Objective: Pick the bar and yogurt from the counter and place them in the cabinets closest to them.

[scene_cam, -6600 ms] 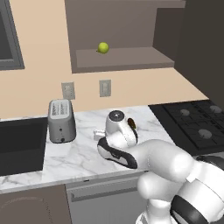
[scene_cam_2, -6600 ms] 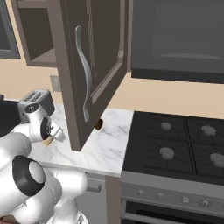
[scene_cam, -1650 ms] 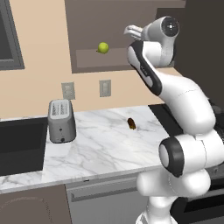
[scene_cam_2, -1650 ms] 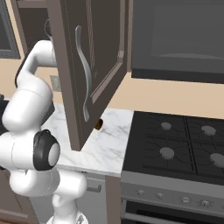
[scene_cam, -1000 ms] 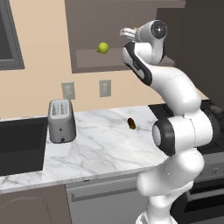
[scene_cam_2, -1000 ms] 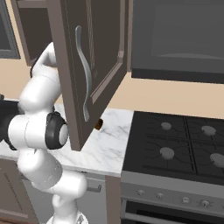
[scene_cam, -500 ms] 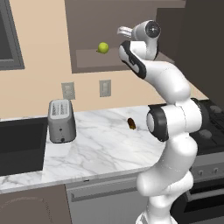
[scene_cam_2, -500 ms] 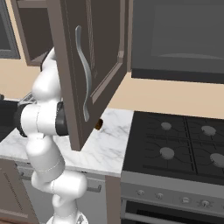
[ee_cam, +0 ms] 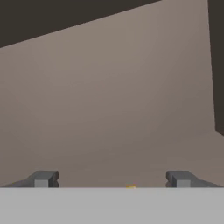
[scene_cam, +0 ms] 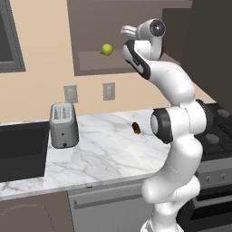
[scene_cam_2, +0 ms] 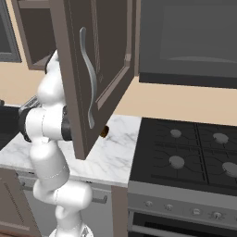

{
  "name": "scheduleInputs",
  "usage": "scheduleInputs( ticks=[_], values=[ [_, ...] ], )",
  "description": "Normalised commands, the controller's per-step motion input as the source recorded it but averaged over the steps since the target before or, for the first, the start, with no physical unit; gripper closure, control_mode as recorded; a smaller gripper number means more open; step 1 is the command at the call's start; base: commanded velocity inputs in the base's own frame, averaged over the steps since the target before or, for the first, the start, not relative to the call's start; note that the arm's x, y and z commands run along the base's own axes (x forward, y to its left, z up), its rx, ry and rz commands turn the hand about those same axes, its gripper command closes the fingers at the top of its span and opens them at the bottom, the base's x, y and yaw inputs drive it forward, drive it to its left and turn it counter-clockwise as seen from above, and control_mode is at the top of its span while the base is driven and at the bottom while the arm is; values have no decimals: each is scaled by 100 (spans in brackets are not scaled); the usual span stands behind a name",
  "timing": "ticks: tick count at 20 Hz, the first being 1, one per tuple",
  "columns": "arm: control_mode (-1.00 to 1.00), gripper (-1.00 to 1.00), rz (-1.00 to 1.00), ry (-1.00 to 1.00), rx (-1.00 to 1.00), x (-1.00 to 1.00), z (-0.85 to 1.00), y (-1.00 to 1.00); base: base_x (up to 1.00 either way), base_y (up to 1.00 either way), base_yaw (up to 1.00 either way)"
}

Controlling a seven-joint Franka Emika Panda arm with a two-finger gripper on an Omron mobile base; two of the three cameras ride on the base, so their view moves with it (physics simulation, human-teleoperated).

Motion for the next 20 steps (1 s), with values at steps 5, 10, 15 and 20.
scheduleInputs(
  ticks=[5, 10, 15, 20],
  values=[
    [-100, -100, 3, 0, -4, -81, 0, 0, 0, 0, 0],
    [-100, -100, 3, 0, -5, -94, 0, 0, 0, 0, 0],
    [-100, -100, 3, 0, -5, -99, 0, 0, 0, 0, 0],
    [-100, -100, 4, 0, -5, -100, 0, 0, 0, 0, 0]
  ],
)
